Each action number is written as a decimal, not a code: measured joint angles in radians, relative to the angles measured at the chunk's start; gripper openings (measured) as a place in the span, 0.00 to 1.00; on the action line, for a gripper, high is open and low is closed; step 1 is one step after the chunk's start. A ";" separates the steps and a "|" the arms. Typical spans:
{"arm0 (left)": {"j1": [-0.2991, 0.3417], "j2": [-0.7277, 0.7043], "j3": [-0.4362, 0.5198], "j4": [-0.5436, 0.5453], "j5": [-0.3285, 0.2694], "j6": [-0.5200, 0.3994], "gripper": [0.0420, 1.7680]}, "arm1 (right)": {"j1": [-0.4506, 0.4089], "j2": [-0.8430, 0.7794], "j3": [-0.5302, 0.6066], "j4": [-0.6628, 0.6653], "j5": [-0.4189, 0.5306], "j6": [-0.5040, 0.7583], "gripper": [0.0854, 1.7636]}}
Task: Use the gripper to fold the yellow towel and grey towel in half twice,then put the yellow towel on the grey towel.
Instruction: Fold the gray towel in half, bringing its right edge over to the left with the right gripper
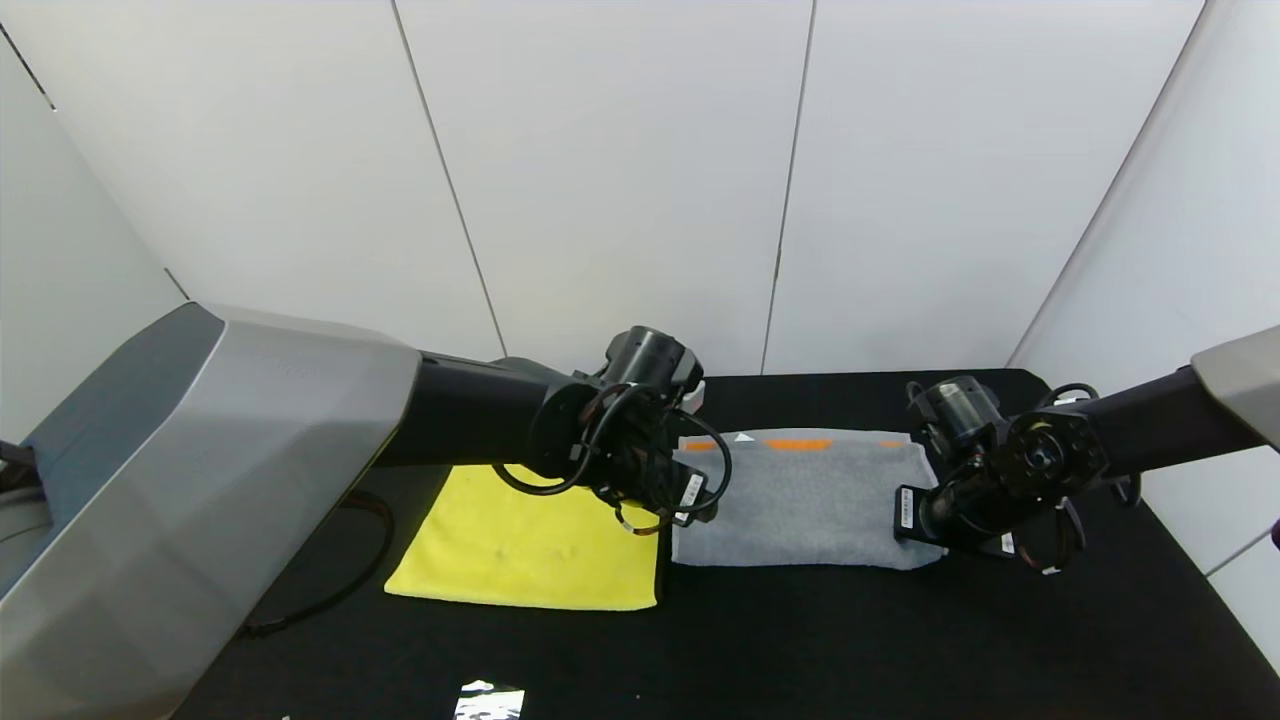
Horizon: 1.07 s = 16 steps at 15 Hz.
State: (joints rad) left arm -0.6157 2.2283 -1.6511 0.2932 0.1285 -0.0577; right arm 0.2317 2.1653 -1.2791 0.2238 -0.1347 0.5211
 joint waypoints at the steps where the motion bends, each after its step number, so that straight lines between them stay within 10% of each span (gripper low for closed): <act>1: 0.000 0.000 0.001 0.000 0.000 0.000 0.97 | 0.000 -0.002 0.000 0.009 0.000 0.000 0.25; 2: 0.000 0.000 0.002 0.000 0.000 0.000 0.97 | 0.002 -0.003 -0.002 0.015 0.000 -0.001 0.06; 16: 0.008 -0.034 0.022 0.002 0.000 0.007 0.97 | 0.026 -0.057 0.005 0.097 -0.184 -0.074 0.06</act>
State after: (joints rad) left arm -0.6079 2.1943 -1.6289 0.2951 0.1283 -0.0504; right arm 0.2577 2.1081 -1.2743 0.3211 -0.3189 0.4466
